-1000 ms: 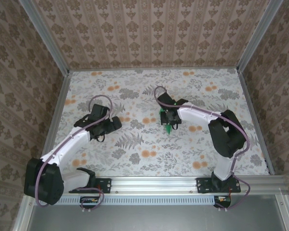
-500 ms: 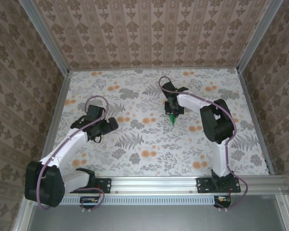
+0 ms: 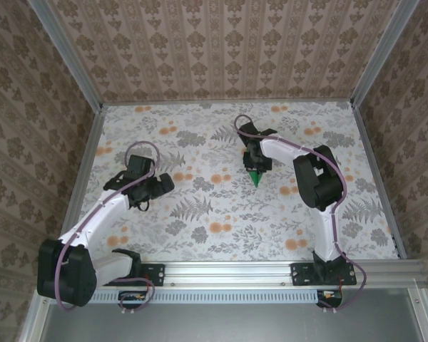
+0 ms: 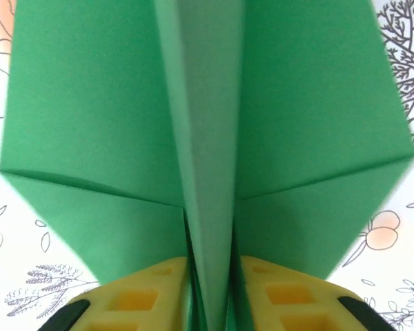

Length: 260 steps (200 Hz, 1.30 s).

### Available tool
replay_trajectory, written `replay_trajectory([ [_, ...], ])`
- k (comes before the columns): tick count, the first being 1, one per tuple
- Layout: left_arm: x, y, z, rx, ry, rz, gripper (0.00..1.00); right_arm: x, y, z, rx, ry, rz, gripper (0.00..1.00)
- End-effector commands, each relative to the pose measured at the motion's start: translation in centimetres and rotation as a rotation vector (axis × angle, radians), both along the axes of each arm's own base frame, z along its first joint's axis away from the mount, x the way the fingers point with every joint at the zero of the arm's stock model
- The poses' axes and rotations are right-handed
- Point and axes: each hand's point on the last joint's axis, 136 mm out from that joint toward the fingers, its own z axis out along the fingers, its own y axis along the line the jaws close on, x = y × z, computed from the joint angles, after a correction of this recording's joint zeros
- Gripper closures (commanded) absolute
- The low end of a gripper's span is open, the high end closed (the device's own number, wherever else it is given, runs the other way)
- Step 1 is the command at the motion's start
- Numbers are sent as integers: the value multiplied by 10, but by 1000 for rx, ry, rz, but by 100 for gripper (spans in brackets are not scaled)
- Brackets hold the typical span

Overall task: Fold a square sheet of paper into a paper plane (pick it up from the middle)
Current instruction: Move the paper plane to the center of the table, then reset both arms

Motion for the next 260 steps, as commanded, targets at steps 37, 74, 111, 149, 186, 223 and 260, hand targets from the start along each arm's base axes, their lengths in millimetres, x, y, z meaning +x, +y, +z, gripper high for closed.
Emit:
replay_trajectory([
  [37, 36, 43, 63, 183, -173, 55, 0, 5, -2, 131, 133, -226, -20, 50],
  [74, 53, 87, 81, 324, -286, 105, 0, -1, -65, 177, 13, -475, -86, 25],
  [111, 63, 124, 66, 378, -378, 217, 0, -14, -141, 176, -204, -617, -170, 10],
  [149, 81, 128, 56, 478, -494, 151, 0, -27, -186, 154, -358, -733, -200, 0],
  [186, 103, 108, 38, 476, -602, 2, 0, -31, -201, 126, -339, -826, -182, 0],
  [223, 117, 85, 23, 426, -682, -114, 0, -24, -202, 114, -253, -916, -133, 0],
  [260, 121, 85, 25, 433, -719, -154, 0, -16, -196, 99, -178, -966, -88, 0],
])
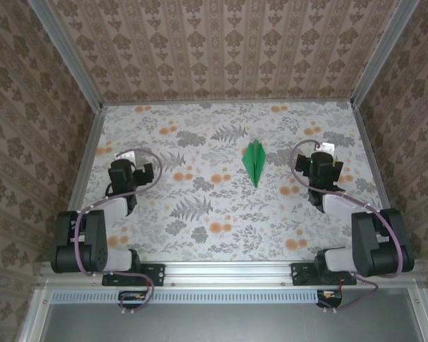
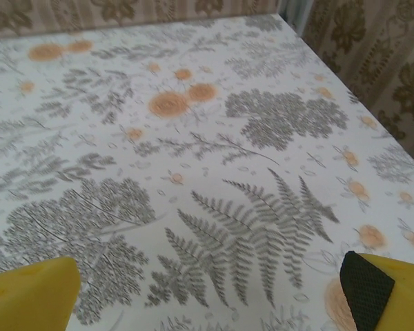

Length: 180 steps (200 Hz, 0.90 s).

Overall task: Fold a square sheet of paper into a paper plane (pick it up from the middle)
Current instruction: Reset both arms

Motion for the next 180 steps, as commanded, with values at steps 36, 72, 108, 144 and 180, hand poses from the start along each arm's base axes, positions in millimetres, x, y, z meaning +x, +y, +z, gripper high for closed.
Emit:
replay_trajectory([
  [36, 16, 1, 17, 0, -158, -75, 0, 23, 28, -6, 35, -109, 188, 0],
  [72, 23, -1, 4, -1, -148, -91, 0, 23, 38, -14, 32, -124, 255, 0],
  [108, 24, -2, 2, 27, -131, -76, 0, 24, 39, -15, 34, -113, 259, 0],
  [144, 24, -16, 0, 26, -130, -160, 0, 24, 39, -15, 33, -113, 258, 0],
  [180, 25, -15, -1, 29, -125, -154, 0, 25, 38, -14, 32, -114, 259, 0],
])
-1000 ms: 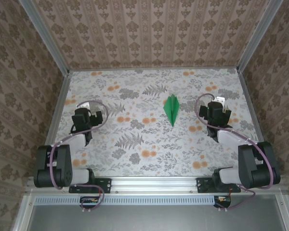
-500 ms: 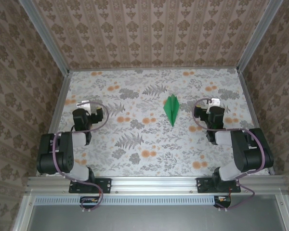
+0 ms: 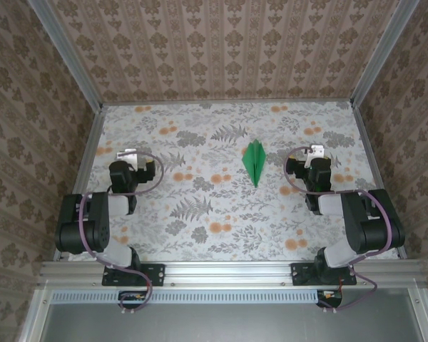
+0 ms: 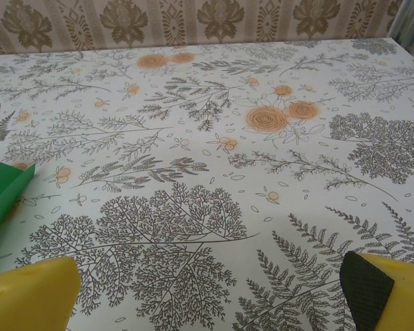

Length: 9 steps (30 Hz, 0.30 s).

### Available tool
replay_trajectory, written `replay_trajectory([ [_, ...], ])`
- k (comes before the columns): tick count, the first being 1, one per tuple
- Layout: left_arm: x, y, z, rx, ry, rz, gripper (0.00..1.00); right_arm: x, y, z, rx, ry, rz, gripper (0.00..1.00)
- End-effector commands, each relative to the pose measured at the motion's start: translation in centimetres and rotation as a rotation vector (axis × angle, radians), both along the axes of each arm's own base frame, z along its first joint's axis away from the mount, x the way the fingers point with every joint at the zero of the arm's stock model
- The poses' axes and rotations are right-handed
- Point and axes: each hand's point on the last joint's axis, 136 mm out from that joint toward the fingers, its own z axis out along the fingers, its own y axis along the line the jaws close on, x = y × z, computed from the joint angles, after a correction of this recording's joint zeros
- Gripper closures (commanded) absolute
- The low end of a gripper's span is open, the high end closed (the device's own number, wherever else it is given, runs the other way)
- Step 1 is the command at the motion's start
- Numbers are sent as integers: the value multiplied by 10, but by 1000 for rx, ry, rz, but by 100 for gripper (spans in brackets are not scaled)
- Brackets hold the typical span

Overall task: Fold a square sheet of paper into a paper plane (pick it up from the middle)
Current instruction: Reset both arms

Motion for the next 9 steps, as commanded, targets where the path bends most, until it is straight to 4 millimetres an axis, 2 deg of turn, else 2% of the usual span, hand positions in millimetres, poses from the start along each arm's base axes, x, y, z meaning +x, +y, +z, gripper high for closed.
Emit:
replay_trajectory([
  [1, 5, -6, 6, 15, -28, -38, 0, 4, 2, 6, -1, -29, 20, 0],
  [7, 6, -6, 7, 25, -29, -28, 0, 4, 2, 5, -2, -29, 21, 0],
  [9, 6, -6, 7, 27, -29, -27, 0, 3, 17, 6, -4, -35, 113, 0],
])
